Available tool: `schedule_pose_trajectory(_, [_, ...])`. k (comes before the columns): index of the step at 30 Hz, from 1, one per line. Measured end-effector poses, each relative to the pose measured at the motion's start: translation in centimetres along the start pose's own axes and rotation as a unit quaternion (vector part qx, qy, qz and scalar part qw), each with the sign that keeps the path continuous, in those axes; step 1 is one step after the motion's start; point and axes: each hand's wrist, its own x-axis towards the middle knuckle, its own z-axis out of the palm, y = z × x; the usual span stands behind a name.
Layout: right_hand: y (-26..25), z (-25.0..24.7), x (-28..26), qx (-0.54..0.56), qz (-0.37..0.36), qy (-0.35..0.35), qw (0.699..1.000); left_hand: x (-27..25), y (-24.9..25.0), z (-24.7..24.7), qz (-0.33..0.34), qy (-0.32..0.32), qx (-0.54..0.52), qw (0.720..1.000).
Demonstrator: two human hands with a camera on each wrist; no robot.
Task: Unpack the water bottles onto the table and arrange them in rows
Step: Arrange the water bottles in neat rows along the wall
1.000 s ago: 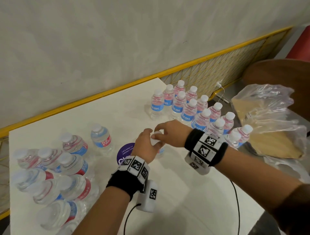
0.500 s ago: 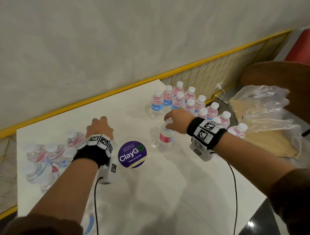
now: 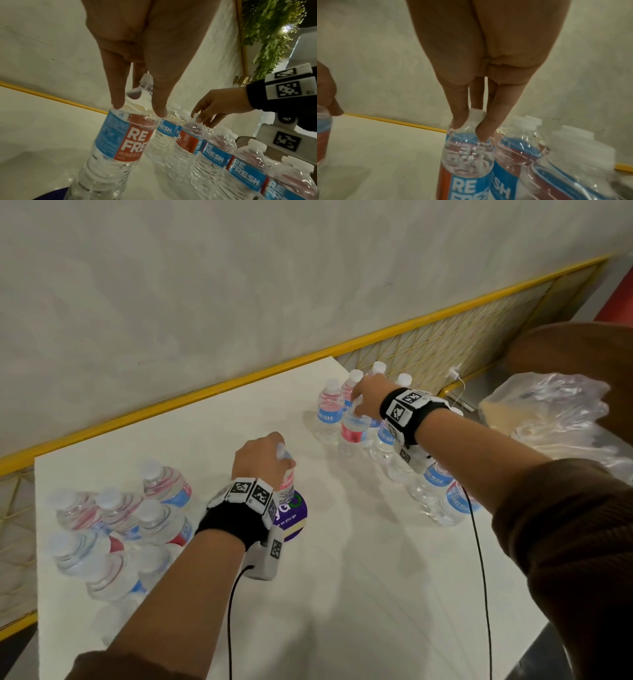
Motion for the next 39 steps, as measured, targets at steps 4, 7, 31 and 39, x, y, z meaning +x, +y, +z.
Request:
schedule_pose_trajectory(4, [-0.4, -0.1, 0.7, -0.024, 0.025, 0.006, 0.999, -0.1, -0.1, -0.2, 0.010, 0.002, 0.010, 1.000])
schedule_pose_trajectory(7, [0.0, -0.1, 0.9, -0.031, 0.035, -0.004, 0.999, -0.1, 0.1, -0.2, 0.016, -0.006, 0.034, 0.999])
schedule_pose_trajectory(31, [-0.4, 0.0, 1.9, -0.056, 0.044, 0.026, 0.997, 0.2, -0.1, 0.1, 0.015, -0.007, 0.036, 0.999])
schedule_pose_trajectory(39, [-0.4, 0.3, 2.1, -0.056, 0.027, 0.046, 0.997, 0.2, 0.0, 0.0, 0.024, -0.010, 0.041, 0.999])
